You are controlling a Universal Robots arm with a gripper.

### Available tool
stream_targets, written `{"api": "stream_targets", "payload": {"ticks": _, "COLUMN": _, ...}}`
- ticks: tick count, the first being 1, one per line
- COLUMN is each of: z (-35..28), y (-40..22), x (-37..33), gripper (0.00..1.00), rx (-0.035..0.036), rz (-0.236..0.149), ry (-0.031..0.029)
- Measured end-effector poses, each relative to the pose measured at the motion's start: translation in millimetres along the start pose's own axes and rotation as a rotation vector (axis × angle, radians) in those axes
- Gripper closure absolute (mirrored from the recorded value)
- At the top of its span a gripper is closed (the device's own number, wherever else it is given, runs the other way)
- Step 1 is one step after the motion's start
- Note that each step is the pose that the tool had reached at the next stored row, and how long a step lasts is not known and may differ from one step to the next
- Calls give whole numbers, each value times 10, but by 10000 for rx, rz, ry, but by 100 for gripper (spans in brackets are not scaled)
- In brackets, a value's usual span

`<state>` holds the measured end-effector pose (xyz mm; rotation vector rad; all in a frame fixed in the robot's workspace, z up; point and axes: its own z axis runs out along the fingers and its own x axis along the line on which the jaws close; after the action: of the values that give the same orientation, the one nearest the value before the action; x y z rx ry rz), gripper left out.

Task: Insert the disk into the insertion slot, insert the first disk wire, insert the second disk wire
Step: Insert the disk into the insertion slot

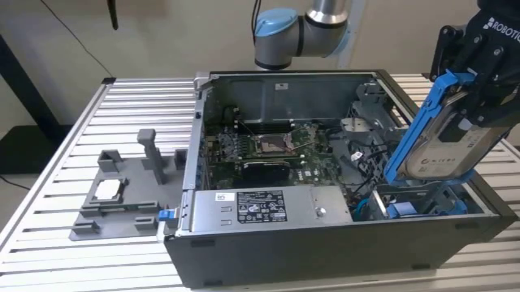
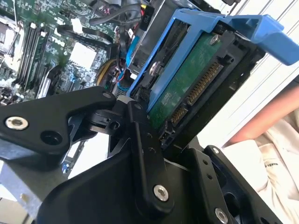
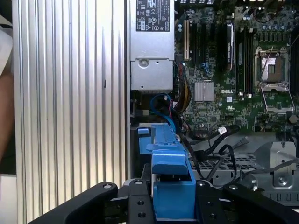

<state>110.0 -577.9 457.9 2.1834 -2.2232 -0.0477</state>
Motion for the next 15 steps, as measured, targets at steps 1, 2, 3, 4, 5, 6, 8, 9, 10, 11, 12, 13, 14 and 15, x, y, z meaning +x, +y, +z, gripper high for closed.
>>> {"api": "stream_targets", "payload": {"ticks": 1, "z": 0, "y": 0, "x": 0, "gripper": 67, "rx": 0, "rz": 0, "ry": 0}}
{"api": "stream_targets", "payload": {"ticks": 2, "z": 0, "y": 0, "x": 0, "gripper": 67, "rx": 0, "rz": 0, "ry": 1}}
{"api": "stream_targets", "payload": {"ticks": 3, "z": 1, "y": 0, "x": 0, "gripper": 67, "rx": 0, "rz": 0, "ry": 1}}
{"api": "stream_targets", "payload": {"ticks": 4, "z": 1, "y": 0, "x": 0, "gripper": 67, "rx": 0, "rz": 0, "ry": 2}}
{"api": "stream_targets", "payload": {"ticks": 5, "z": 1, "y": 0, "x": 0, "gripper": 67, "rx": 0, "rz": 0, "ry": 3}}
{"api": "stream_targets", "payload": {"ticks": 6, "z": 2, "y": 0, "x": 0, "gripper": 67, "rx": 0, "rz": 0, "ry": 3}}
{"api": "stream_targets", "payload": {"ticks": 8, "z": 11, "y": -1, "x": -1, "gripper": 67, "rx": 0, "rz": 0, "ry": 2}}
{"api": "stream_targets", "payload": {"ticks": 9, "z": 19, "y": -1, "x": -1, "gripper": 67, "rx": 0, "rz": 0, "ry": 5}}
{"api": "stream_targets", "payload": {"ticks": 10, "z": 29, "y": -1, "x": 0, "gripper": 67, "rx": 0, "rz": 0, "ry": 3}}
{"api": "stream_targets", "payload": {"ticks": 11, "z": 38, "y": -2, "x": 0, "gripper": 67, "rx": 0, "rz": 1, "ry": 3}}
{"api": "stream_targets", "payload": {"ticks": 12, "z": 46, "y": -2, "x": 0, "gripper": 67, "rx": 0, "rz": 0, "ry": 4}}
{"api": "stream_targets", "payload": {"ticks": 13, "z": 55, "y": -3, "x": 0, "gripper": 67, "rx": 0, "rz": 1, "ry": 4}}
{"api": "stream_targets", "payload": {"ticks": 14, "z": 64, "y": -3, "x": 0, "gripper": 67, "rx": 0, "rz": 0, "ry": 4}}
{"api": "stream_targets", "payload": {"ticks": 15, "z": 74, "y": -4, "x": 0, "gripper": 67, "rx": 0, "rz": -1, "ry": 3}}
